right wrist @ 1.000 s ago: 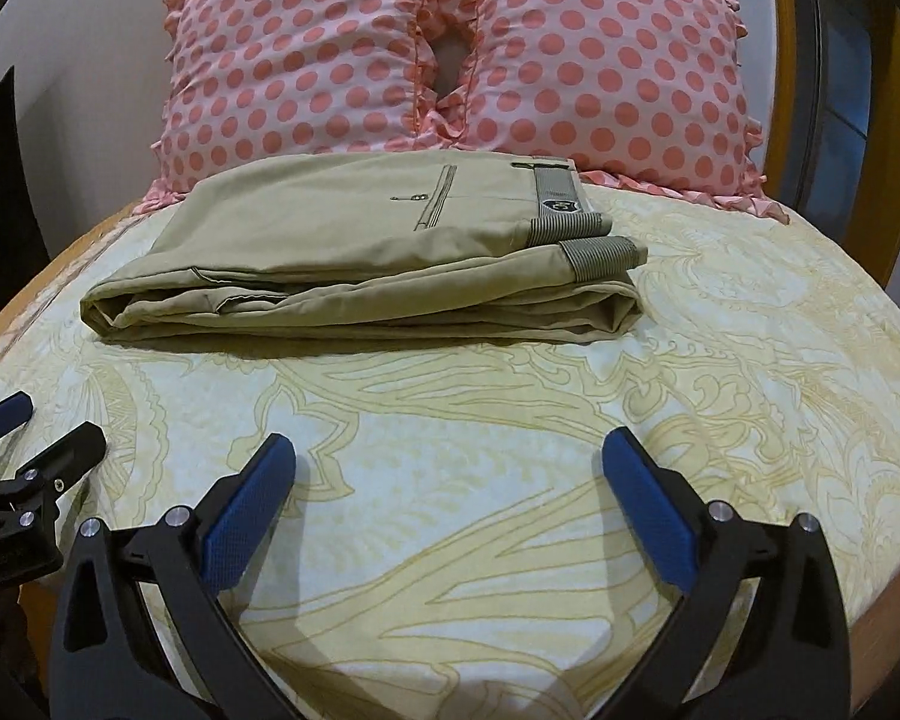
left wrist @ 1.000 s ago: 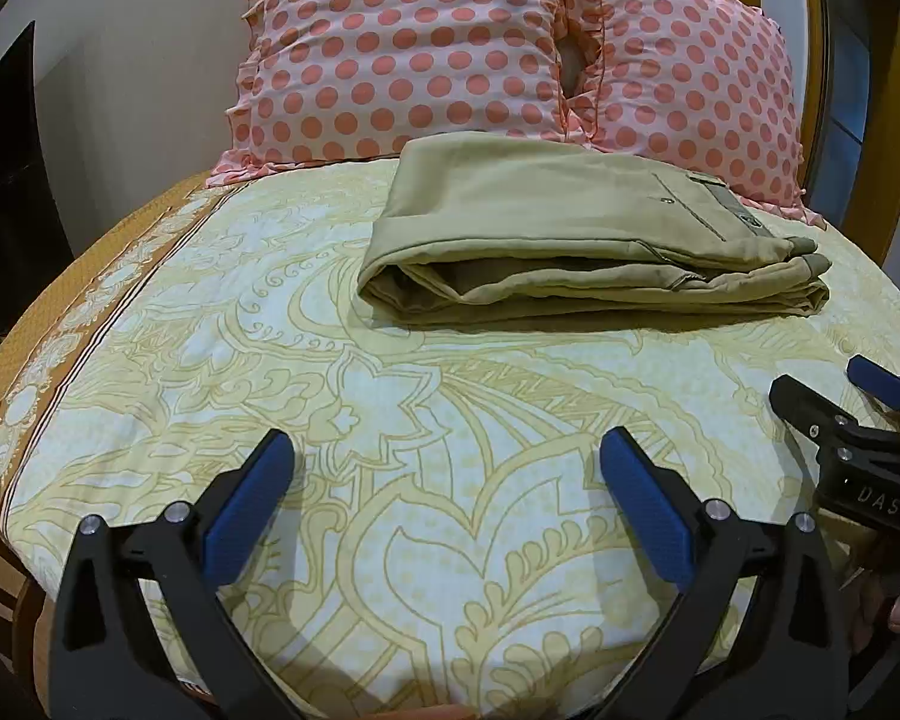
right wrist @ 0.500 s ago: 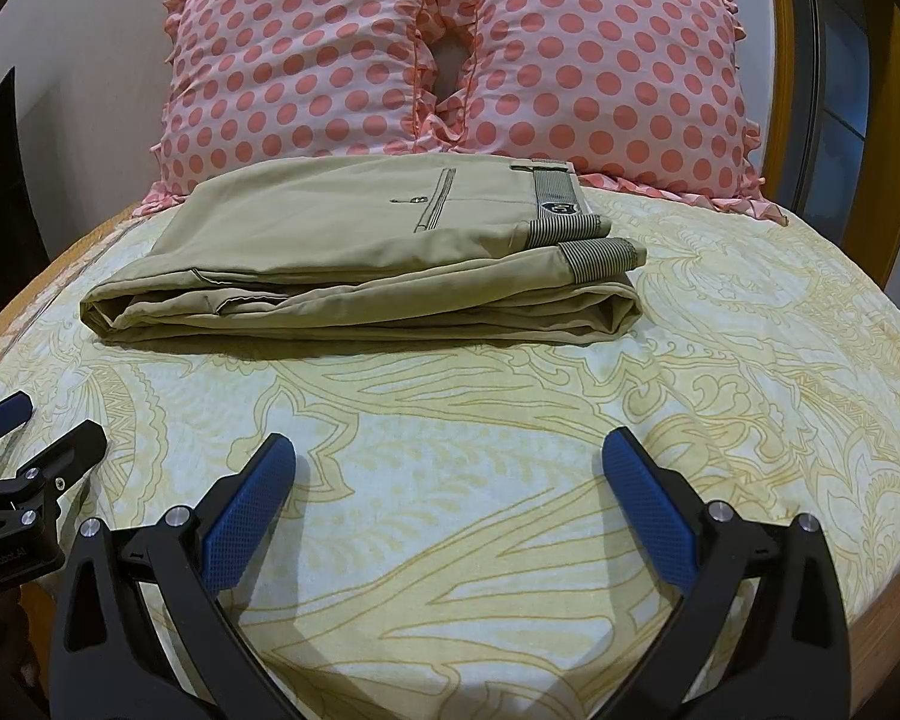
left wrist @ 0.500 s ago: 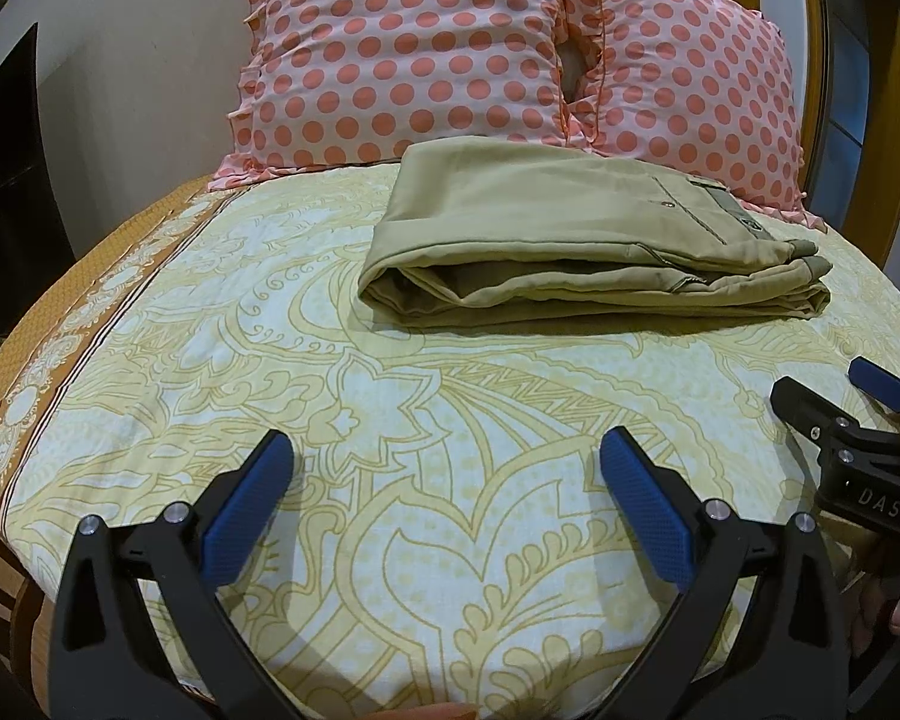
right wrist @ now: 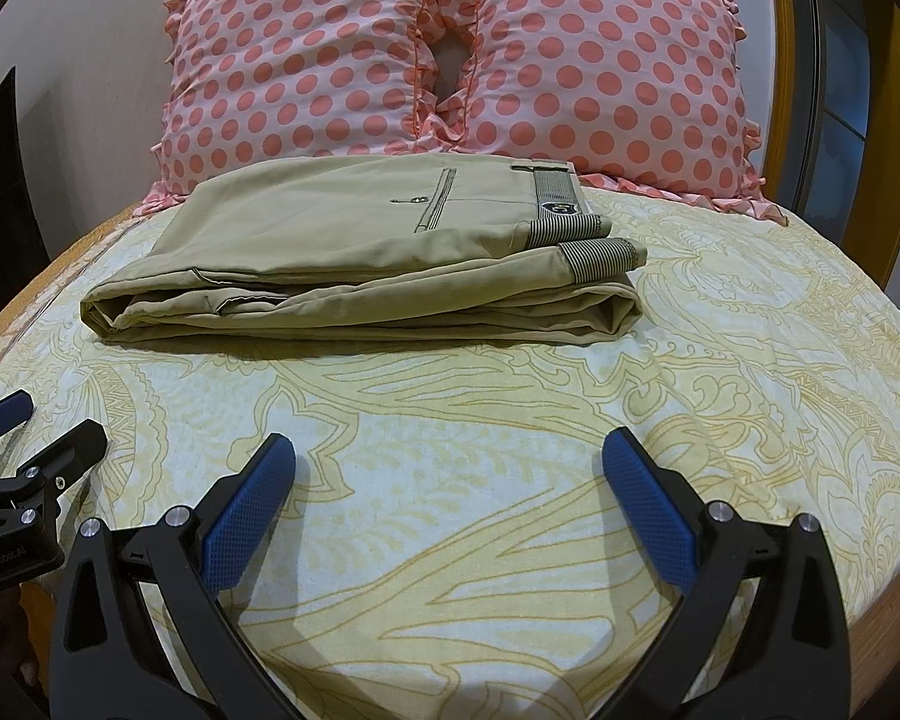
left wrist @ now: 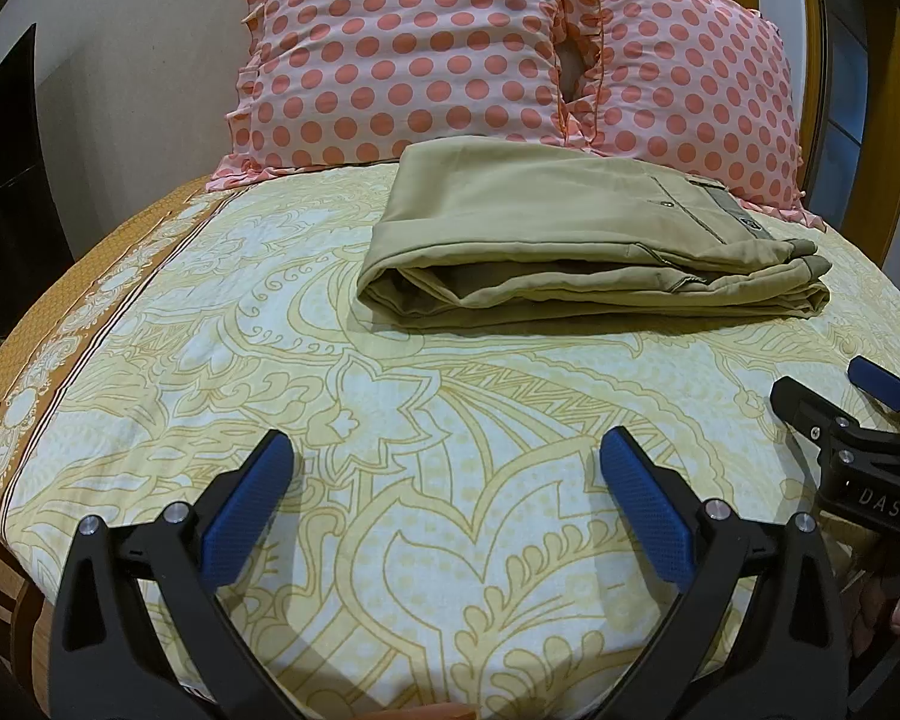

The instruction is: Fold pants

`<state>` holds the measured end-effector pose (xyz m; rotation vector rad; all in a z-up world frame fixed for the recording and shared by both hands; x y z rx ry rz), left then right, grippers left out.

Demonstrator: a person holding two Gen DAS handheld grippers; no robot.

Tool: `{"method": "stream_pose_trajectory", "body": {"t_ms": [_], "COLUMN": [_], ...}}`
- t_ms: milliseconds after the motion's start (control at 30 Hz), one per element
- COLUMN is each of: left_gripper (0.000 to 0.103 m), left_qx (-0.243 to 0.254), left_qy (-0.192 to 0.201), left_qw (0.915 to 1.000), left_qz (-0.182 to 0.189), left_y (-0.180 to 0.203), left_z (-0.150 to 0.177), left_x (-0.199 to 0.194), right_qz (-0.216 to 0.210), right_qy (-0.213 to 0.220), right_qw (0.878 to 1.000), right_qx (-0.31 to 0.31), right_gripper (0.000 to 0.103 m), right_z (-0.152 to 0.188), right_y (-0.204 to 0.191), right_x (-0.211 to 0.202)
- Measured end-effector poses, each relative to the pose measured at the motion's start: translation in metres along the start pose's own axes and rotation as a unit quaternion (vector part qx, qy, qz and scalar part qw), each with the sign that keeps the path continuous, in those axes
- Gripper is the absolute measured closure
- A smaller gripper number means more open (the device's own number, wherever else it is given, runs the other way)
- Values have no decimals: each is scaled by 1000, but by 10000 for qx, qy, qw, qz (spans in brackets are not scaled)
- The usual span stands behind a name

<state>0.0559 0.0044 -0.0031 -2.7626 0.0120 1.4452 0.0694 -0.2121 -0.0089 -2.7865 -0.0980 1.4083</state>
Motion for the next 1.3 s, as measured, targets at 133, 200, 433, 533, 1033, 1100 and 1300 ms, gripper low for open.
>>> {"method": "stream_pose_trajectory", "body": {"t_ms": [133, 200, 433, 533, 1033, 1100, 1300], "left_gripper": [2, 2, 2, 2, 2, 2, 2], "left_qx": [-4, -4, -4, -5, 6, 11, -4], "left_qy": [1, 1, 2, -2, 51, 50, -5], "left_qw": [10000, 10000, 10000, 10000, 10000, 10000, 10000], "left_qz": [-2, -3, -2, 2, 2, -1, -6], "left_y": [0, 0, 0, 1, 5, 5, 5], "left_z": [0, 0, 0, 0, 2, 2, 1], "left_x": [0, 0, 0, 0, 0, 0, 0], "right_qz": [-3, -2, -2, -2, -4, -3, 0], "right_qy": [4, 7, 8, 11, 29, 31, 33], "right_qw": [10000, 10000, 10000, 10000, 10000, 10000, 10000], "right_qx": [-3, -5, -7, -8, -14, -14, -11], "right_gripper": [1, 1, 1, 1, 1, 1, 1], "right_z": [0, 0, 0, 0, -1, -1, 0], "right_y": [0, 0, 0, 0, -1, -1, -1], "right_x": [0, 0, 0, 0, -1, 0, 0]}}
Point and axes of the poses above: each gripper's, at about its wrist camera, not at the fingertips, and x roughly the way its jaws point, y to its right, z to its underside, the point moved 1 cm from there along x, roughly the way its jaws point, and after that the axes turned 14 degrees about -y, right-handed, at the moved point
